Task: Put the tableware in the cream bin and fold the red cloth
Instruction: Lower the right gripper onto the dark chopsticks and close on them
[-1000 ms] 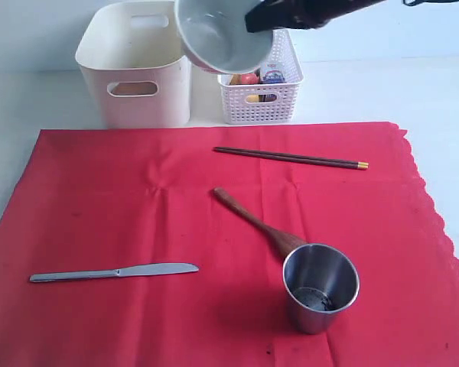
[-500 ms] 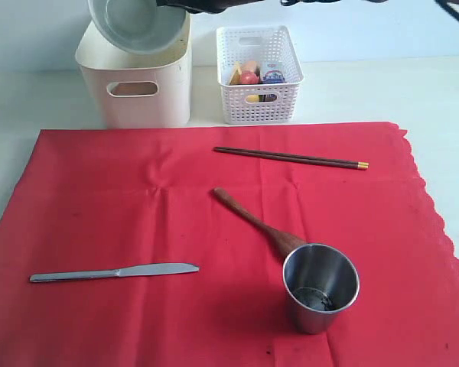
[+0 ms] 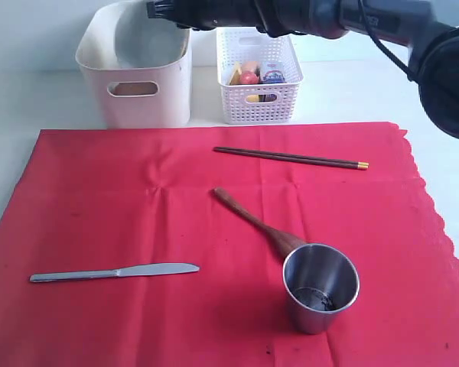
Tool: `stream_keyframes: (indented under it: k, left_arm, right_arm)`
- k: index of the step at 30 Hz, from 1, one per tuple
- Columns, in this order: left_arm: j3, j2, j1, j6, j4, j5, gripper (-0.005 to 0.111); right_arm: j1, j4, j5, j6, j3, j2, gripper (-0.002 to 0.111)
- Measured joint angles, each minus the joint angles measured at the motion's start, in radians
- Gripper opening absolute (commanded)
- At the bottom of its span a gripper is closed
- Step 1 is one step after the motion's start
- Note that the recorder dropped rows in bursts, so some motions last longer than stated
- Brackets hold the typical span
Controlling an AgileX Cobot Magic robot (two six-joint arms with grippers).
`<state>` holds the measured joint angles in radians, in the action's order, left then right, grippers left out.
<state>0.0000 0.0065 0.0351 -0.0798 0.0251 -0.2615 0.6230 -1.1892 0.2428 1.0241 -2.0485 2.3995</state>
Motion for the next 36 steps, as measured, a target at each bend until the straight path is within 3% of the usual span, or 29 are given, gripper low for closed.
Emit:
stream_keyframes:
  k: [4, 9, 13, 21, 24, 26, 31, 36]
  left_arm:
    - [0.0, 0.0, 0.0, 0.0, 0.0, 0.0, 0.001]
    - [0.0, 0.0, 0.0, 0.0, 0.0, 0.0, 0.001]
    - [0.0, 0.0, 0.0, 0.0, 0.0, 0.0, 0.001]
    - [0.0, 0.0, 0.0, 0.0, 0.0, 0.0, 0.001]
    - [0.0, 0.0, 0.0, 0.0, 0.0, 0.0, 0.001]
    - [0.0, 0.0, 0.0, 0.0, 0.0, 0.0, 0.001]
    - [0.0, 0.0, 0.0, 0.0, 0.0, 0.0, 0.001]
    - [0.0, 0.0, 0.0, 0.0, 0.0, 0.0, 0.001]
  right_arm:
    - [0.007, -0.002, 0.011, 0.0, -0.002, 0.0, 0.056]
    - [-0.005, 0.004, 0.133, 0.0, -0.002, -0.03, 0.055]
    - [-0.047, 0.125, 0.299, -0.078, -0.002, -0.12, 0.052]
    - [-0.113, 0.569, 0.591, -0.433, -0.008, -0.32, 0.012]
    - [-0.113, 0.698, 0.721, -0.503, -0.008, -0.376, 0.001]
    - [-0.113, 0.751, 0.781, -0.527, 0.002, -0.406, 0.0]
    - [-0.113, 0.822, 0.836, -0.55, 0.179, -0.491, 0.0]
    - [-0.113, 0.98, 0.695, -0.559, 0.454, -0.479, 0.004]
